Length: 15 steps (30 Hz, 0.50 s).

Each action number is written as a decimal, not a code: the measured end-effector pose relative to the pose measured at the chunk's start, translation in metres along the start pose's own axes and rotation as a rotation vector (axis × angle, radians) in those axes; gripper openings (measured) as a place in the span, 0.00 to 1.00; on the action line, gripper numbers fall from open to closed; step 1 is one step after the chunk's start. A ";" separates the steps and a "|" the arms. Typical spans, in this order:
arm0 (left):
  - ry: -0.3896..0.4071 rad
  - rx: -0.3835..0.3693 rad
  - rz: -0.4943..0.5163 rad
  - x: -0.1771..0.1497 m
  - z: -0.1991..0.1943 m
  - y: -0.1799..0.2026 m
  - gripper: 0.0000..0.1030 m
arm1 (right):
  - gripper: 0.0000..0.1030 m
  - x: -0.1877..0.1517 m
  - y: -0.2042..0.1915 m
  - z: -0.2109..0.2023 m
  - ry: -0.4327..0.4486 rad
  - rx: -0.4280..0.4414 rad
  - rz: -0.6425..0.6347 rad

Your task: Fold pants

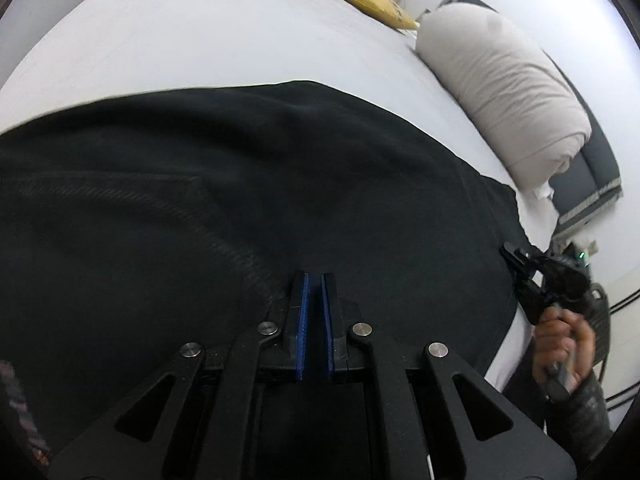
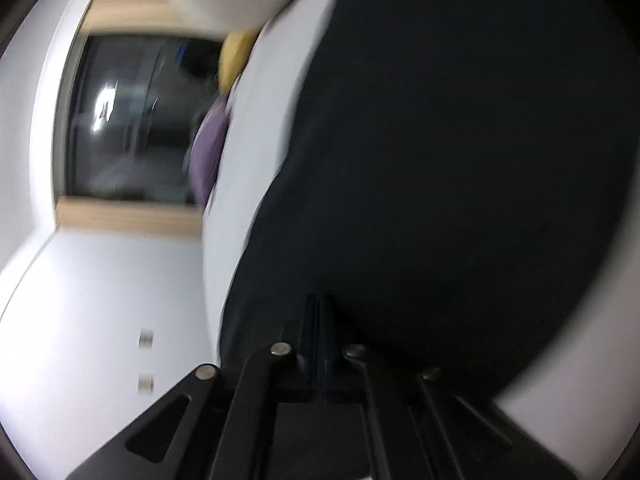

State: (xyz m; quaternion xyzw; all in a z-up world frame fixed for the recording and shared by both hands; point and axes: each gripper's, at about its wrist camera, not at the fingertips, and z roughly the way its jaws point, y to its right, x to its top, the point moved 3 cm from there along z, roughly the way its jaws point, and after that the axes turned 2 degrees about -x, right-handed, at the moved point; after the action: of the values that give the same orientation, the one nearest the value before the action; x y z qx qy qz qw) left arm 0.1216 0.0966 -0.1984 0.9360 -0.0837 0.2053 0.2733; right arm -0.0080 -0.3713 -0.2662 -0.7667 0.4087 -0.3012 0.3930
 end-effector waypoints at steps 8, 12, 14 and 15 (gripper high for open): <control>0.026 0.012 -0.040 -0.006 -0.001 -0.004 0.06 | 0.49 0.056 0.036 -0.166 0.361 -0.247 0.100; 0.027 0.013 -0.047 -0.015 -0.005 -0.005 0.06 | 0.53 0.058 0.011 -0.163 0.349 -0.191 0.068; 0.021 0.009 -0.045 -0.017 -0.007 -0.005 0.06 | 0.53 0.057 0.035 -0.159 0.301 -0.169 0.126; 0.019 0.005 -0.047 -0.017 -0.007 -0.006 0.06 | 0.53 0.074 0.047 -0.162 0.284 -0.155 0.147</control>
State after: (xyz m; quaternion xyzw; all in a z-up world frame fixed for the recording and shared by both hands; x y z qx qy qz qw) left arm 0.1058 0.1060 -0.2030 0.9364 -0.0585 0.2077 0.2767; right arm -0.1170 -0.5097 -0.2135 -0.7124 0.5372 -0.3445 0.2918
